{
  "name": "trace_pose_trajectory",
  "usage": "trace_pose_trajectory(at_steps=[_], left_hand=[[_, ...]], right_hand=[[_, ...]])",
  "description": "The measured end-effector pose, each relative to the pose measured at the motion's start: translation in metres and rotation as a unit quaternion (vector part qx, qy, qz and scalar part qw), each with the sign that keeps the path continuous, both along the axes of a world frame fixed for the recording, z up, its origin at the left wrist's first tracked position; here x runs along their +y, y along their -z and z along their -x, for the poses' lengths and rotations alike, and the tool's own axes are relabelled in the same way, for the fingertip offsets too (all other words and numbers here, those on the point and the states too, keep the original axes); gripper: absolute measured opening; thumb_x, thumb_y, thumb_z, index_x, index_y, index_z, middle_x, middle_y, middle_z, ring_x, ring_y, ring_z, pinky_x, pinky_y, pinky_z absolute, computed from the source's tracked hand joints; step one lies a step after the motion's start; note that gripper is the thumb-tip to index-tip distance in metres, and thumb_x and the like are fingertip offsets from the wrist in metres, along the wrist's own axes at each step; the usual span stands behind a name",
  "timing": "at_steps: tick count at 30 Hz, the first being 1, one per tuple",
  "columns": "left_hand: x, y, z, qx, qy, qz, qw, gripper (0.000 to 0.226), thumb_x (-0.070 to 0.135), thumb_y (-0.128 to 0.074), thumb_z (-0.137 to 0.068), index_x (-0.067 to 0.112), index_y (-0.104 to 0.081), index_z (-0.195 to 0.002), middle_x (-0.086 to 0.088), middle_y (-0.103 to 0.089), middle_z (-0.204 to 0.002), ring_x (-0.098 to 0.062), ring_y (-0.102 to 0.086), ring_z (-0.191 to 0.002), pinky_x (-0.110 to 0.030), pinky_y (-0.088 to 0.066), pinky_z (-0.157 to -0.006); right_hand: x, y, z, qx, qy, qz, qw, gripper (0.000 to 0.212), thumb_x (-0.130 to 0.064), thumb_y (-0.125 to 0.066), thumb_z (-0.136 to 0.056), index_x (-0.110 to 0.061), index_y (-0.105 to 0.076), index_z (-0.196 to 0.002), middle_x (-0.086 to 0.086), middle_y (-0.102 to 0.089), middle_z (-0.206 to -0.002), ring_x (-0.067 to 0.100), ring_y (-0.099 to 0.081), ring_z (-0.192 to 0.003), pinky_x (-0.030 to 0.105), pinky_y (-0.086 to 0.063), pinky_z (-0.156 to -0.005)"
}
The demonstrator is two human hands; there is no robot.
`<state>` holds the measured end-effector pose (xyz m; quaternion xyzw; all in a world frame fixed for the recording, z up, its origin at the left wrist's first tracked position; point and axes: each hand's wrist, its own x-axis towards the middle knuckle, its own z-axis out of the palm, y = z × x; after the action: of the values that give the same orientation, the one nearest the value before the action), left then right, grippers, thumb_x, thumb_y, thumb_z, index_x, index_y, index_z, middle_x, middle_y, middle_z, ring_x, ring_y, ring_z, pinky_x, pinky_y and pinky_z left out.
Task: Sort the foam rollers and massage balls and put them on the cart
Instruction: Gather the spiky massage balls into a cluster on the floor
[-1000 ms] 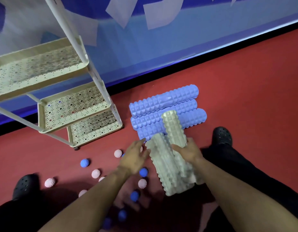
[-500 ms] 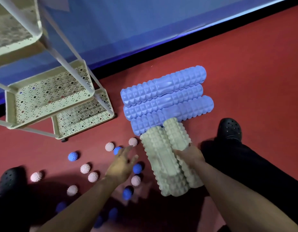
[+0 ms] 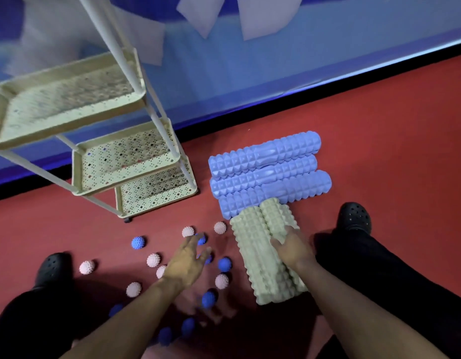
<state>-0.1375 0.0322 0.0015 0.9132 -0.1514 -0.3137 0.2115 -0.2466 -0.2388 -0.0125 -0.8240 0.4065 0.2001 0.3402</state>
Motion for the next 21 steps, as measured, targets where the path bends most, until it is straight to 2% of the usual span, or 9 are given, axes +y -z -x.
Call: trace_pose_trajectory(at_steps=[3,11,18,21], left_hand=[[0.021,-0.032,0.01,-0.048,0.035,-0.015,0.998,0.058,0.045,-0.047,-0.102,0.019,-0.036,-0.153,-0.002,-0.039,-0.156,-0.027,-0.044,-0.138,-0.036,-0.034,-0.114],[0.114,-0.102,0.056,-0.156,0.052,-0.05,0.985,0.06,0.054,-0.044,-0.101,0.022,-0.039,-0.152,-0.001,-0.039,-0.155,-0.027,-0.041,-0.139,-0.039,-0.034,-0.114],[0.185,-0.129,0.097,-0.152,0.013,-0.031,0.988,0.06,0.058,-0.042,-0.1,0.024,-0.042,-0.149,0.0,-0.035,-0.158,-0.027,-0.037,-0.142,-0.043,-0.034,-0.115],[0.199,-0.134,0.099,-0.144,-0.005,-0.021,0.989,0.061,0.059,-0.041,-0.1,0.024,-0.041,-0.15,-0.001,-0.035,-0.159,-0.027,-0.036,-0.142,-0.043,-0.032,-0.116]], right_hand=[[0.037,-0.041,0.004,-0.045,-0.091,0.017,0.995,0.065,-0.049,-0.054,-0.098,-0.017,-0.037,-0.152,0.002,-0.037,-0.156,0.024,-0.042,-0.139,0.039,-0.039,-0.112],[0.151,-0.136,0.024,-0.147,-0.285,0.137,0.937,0.057,-0.049,-0.048,-0.099,-0.024,-0.041,-0.15,-0.002,-0.042,-0.153,0.021,-0.04,-0.14,0.032,-0.029,-0.117],[0.227,-0.174,0.048,-0.144,-0.341,0.173,0.913,0.057,-0.047,-0.048,-0.099,-0.024,-0.039,-0.151,-0.001,-0.04,-0.156,0.021,-0.039,-0.141,0.033,-0.029,-0.116],[0.246,-0.185,0.045,-0.142,-0.355,0.181,0.906,0.061,-0.049,-0.045,-0.1,-0.024,-0.033,-0.155,-0.001,-0.032,-0.161,0.02,-0.034,-0.145,0.034,-0.026,-0.119]])
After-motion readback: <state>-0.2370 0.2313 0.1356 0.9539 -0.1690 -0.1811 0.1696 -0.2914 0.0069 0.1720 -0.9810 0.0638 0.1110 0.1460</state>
